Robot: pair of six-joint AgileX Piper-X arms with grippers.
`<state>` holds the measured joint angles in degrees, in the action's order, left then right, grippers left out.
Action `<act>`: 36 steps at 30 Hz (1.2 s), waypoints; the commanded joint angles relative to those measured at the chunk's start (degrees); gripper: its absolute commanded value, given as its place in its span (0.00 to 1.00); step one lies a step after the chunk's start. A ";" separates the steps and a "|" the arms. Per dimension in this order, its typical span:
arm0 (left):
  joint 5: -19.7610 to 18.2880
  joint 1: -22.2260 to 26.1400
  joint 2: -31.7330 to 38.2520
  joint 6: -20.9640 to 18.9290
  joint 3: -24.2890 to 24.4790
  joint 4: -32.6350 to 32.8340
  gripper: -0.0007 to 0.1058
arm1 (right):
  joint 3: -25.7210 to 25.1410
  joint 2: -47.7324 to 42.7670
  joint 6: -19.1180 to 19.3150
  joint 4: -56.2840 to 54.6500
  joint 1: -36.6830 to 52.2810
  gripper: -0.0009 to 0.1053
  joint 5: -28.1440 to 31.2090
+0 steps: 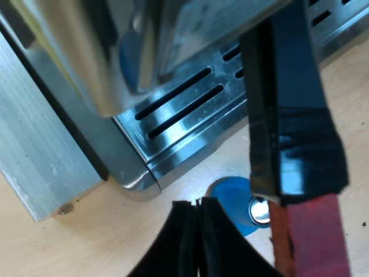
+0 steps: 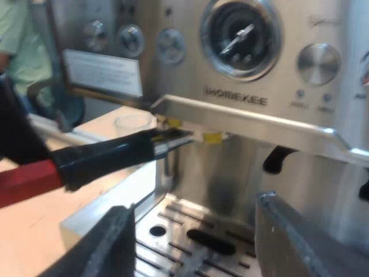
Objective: Put the handle in the coffee machine
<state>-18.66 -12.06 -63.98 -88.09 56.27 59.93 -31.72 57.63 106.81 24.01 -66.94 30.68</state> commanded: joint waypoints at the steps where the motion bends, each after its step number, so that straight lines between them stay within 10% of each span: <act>1: 0.88 -0.25 0.78 -0.75 0.54 -0.21 0.01 | -4.50 -2.61 -4.26 -15.33 -0.07 0.52 -6.36; 13: 0.88 -0.35 0.78 -2.59 0.54 0.21 0.01 | -22.08 -2.79 -9.42 -43.58 -0.07 0.52 -16.00; 24: 8.15 -11.82 0.78 -3.81 0.54 0.41 0.01 | -23.73 -2.90 -9.42 -46.59 -0.07 0.52 -16.88; 36: 7.12 -16.78 0.78 -5.94 0.54 6.22 0.01 | -23.73 -2.90 -9.42 -47.55 -0.07 0.52 -16.88</act>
<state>-4.37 -27.30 -63.46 -93.98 56.87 62.96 -54.86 55.18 96.95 -23.31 -66.94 14.46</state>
